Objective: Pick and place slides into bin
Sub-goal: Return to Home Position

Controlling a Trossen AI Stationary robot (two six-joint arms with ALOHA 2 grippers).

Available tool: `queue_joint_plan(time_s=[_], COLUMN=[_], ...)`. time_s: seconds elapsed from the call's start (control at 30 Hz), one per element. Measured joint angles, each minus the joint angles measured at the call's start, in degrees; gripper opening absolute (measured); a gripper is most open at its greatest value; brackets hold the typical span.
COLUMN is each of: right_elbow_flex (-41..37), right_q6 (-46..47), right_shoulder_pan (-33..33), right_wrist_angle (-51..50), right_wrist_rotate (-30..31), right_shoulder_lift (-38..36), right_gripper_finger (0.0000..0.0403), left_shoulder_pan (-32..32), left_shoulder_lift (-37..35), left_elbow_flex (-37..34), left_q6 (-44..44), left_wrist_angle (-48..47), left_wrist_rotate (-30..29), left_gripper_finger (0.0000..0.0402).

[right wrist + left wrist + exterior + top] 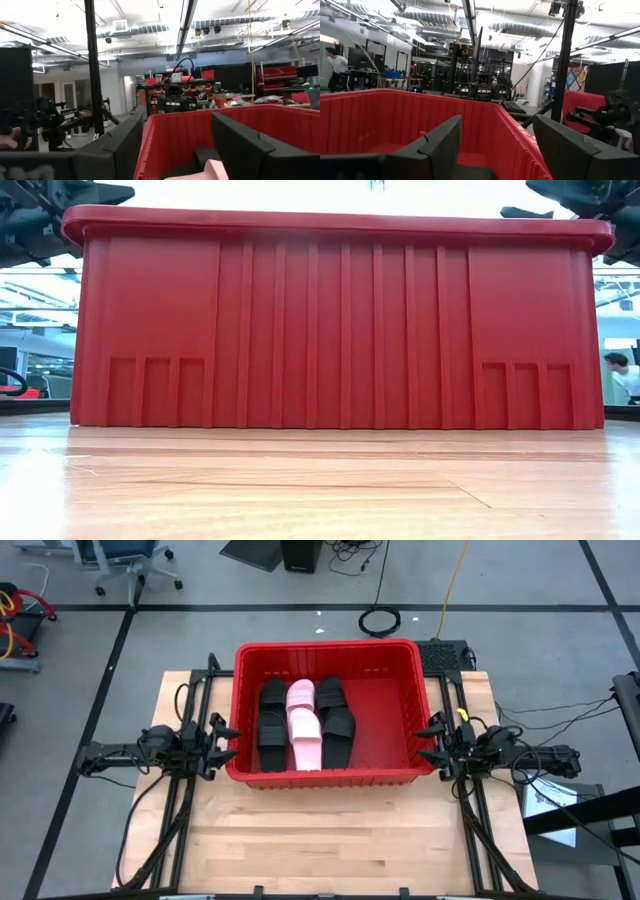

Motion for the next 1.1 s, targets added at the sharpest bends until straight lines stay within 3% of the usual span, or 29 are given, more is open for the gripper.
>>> queue_joint_plan(time_s=[0.17,0.47,1.1], right_elbow_flex=[0.00,0.00,0.00], right_q6=[-0.13,-0.13,-0.15], right_shoulder_pan=[-0.01,-0.01,-0.01], right_wrist_angle=[6.21,6.81,6.90], right_wrist_rotate=[0.00,0.00,0.00], right_shoulder_lift=[0.02,0.07,0.04], right_gripper_finger=[0.0224,0.0224,0.0224], left_shoulder_pan=[-0.02,-0.02,0.02], left_shoulder_lift=[-0.03,-0.03,0.02], left_elbow_flex=[0.05,-0.06,-0.21], left_q6=[1.94,9.56,6.88], left_wrist_angle=[-0.97,-1.98,-0.55], left_wrist_rotate=[0.15,0.13,-0.13], left_gripper_finger=[0.0255,0.0255,0.0255])
